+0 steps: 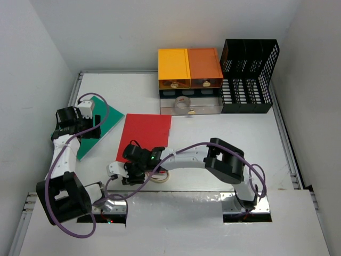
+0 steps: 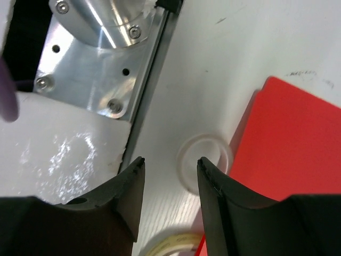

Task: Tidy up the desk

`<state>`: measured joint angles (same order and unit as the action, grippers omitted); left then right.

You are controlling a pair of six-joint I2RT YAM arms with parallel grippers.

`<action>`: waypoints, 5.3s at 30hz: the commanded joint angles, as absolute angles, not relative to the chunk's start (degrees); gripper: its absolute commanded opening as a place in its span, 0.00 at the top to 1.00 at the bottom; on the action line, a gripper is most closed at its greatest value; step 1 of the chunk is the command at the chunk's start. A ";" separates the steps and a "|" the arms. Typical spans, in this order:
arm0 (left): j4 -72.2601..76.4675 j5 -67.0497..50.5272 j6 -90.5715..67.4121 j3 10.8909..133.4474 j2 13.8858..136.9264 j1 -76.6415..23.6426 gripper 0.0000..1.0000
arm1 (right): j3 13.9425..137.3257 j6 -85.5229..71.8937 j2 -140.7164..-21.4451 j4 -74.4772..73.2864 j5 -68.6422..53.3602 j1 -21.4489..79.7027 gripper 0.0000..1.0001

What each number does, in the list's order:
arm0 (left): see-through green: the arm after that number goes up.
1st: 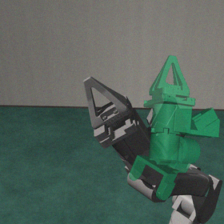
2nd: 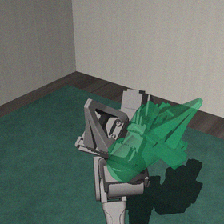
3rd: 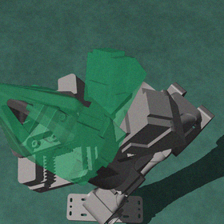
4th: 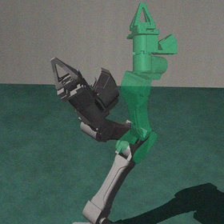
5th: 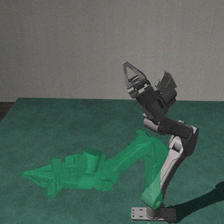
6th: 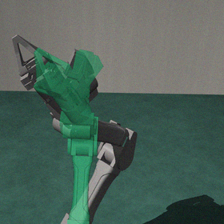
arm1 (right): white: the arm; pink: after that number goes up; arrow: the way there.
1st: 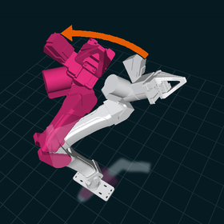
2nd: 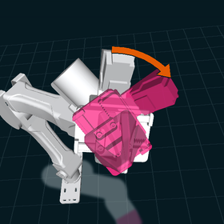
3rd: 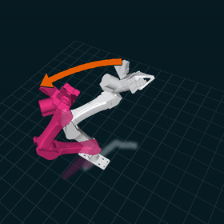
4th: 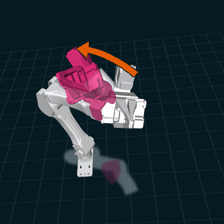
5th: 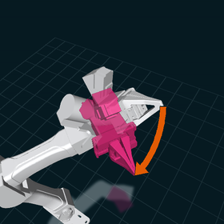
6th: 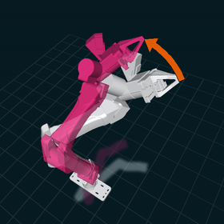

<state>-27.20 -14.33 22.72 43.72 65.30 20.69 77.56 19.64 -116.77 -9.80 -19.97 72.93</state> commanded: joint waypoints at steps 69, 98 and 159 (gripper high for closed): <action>-26.63 -17.31 24.43 45.26 65.92 21.09 0.30 | 99.23 -9.84 -130.34 -15.56 5.64 21.36 1.00; -27.59 -17.93 24.52 45.79 66.27 21.09 0.30 | 97.21 -0.44 -115.94 -18.46 -5.19 23.46 0.33; -27.86 -21.09 25.75 46.05 68.91 21.01 0.30 | 52.56 -12.57 -89.31 -31.63 27.67 59.42 1.00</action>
